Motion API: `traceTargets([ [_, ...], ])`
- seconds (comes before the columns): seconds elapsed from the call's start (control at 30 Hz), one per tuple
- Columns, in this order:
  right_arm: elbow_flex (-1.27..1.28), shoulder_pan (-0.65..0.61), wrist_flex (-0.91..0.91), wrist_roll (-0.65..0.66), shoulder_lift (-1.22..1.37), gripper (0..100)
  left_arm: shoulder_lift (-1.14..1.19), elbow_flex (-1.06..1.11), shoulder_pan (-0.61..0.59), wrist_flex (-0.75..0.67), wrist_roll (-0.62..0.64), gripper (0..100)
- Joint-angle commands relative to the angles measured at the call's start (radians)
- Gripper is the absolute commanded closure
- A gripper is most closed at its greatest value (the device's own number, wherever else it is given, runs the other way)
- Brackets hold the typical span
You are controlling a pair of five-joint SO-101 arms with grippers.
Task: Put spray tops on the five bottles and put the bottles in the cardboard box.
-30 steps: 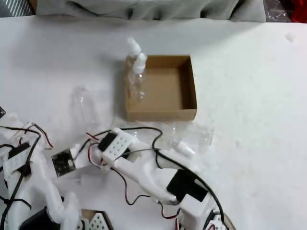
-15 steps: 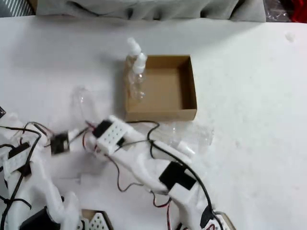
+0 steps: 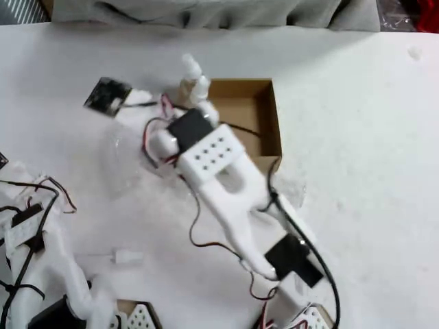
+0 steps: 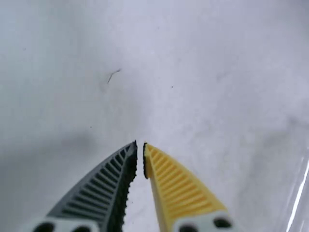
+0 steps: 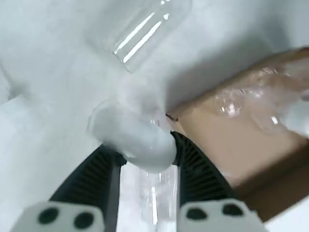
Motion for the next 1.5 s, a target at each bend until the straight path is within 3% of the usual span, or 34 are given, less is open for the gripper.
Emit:
traceTargets([
  [0.0,-0.126,0.058,0.191,-0.026,-0.133,98.3,0.004,-0.051,-0.005,-0.034,0.009,98],
  [0.27,0.112,0.3,0.191,-0.028,-0.344,98.3,0.005,-0.037,0.021,-0.034,0.003,98],
  [0.4,0.29,0.429,0.189,-0.026,-0.487,98.3,0.005,0.011,0.044,-0.132,0.002,98],
  [0.53,0.491,0.624,0.188,-0.009,-0.596,98.3,0.004,0.057,0.044,-0.229,0.002,98],
  [0.63,0.644,0.816,0.179,0.117,-0.641,98.3,0.004,0.06,0.044,-0.232,0.002,98],
  [0.77,0.848,1.075,0.033,0.282,-0.642,98.3,0.004,0.061,0.045,-0.232,0.002,98],
  [0.9,1.042,1.264,-0.255,0.341,-0.642,98.3,0.004,0.061,0.045,-0.23,0.003,98],
  [1.03,1.181,1.34,-0.446,0.396,-0.642,98.3,0.004,0.064,0.065,-0.23,0.003,98],
  [1.2,1.269,1.345,-0.542,0.408,-0.642,98.2,0.004,0.064,0.067,-0.23,0.003,98],
  [1.37,1.283,1.319,-0.558,0.405,-0.627,84.1,0.004,0.064,0.067,-0.23,0.003,98],
  [1.47,1.269,1.299,-0.572,0.411,-0.564,80.7,0.004,0.066,0.065,-0.23,0.003,98],
])
